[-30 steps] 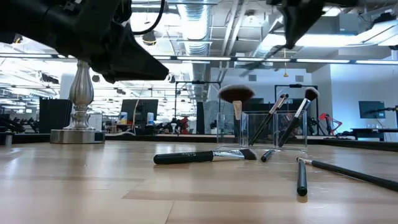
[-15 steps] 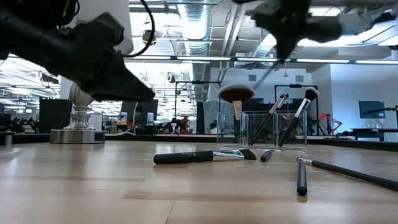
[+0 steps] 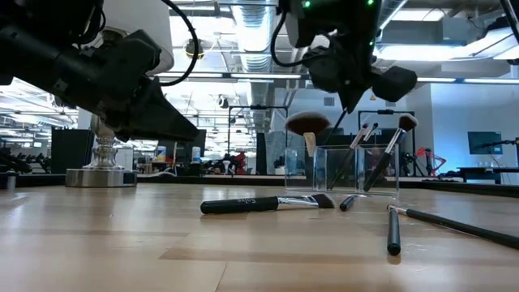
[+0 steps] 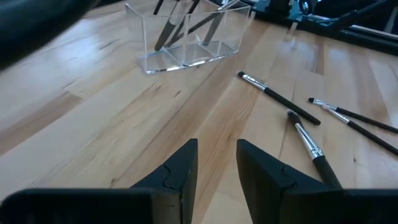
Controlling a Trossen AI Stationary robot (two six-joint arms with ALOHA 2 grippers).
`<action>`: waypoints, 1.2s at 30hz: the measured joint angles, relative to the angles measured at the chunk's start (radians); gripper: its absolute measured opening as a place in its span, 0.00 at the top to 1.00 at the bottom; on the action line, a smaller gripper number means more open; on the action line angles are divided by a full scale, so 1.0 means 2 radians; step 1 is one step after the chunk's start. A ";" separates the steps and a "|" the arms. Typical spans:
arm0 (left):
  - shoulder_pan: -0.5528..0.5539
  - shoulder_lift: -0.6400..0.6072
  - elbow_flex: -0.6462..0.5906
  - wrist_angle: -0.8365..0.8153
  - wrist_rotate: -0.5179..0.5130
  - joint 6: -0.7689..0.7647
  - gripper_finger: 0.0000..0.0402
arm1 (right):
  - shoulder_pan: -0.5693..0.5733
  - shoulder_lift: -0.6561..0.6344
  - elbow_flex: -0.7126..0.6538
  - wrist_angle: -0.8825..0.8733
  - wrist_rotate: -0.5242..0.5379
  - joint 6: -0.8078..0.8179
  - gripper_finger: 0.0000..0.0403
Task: Put items in baskets/containers
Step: Put the black liner brush into the transparent organizer, then put the black foundation brush into the transparent organizer
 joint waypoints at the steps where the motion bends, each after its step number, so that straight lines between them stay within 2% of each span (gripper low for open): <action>1: 0.000 0.000 0.000 0.000 0.000 0.000 0.73 | 0.000 0.003 0.000 -0.001 0.000 0.000 0.99; 7: 0.000 0.000 0.000 0.000 0.000 0.000 0.73 | 0.001 0.002 0.000 0.005 0.000 -0.017 0.97; 18: 0.000 0.000 0.000 0.001 0.000 -0.001 0.73 | 0.003 0.000 0.000 0.037 0.000 -0.004 0.78; 21: 0.000 0.000 0.000 0.001 0.001 -0.013 0.73 | 0.011 0.000 0.000 0.034 0.020 0.038 0.76; 24: 0.000 0.000 0.000 0.003 0.017 -0.033 0.73 | 0.026 0.000 0.001 0.021 0.027 0.115 0.75; 29: -0.003 0.000 0.000 0.042 0.073 -0.048 0.73 | 0.070 -0.001 0.020 -0.045 -0.030 0.273 0.76; 33: -0.009 0.000 0.011 0.059 0.077 -0.015 0.73 | 0.115 -0.032 0.022 -0.049 -0.053 0.302 0.78; 36: -0.015 0.008 0.032 0.061 0.086 -0.002 0.73 | 0.142 -0.073 0.022 -0.018 -0.058 0.325 0.79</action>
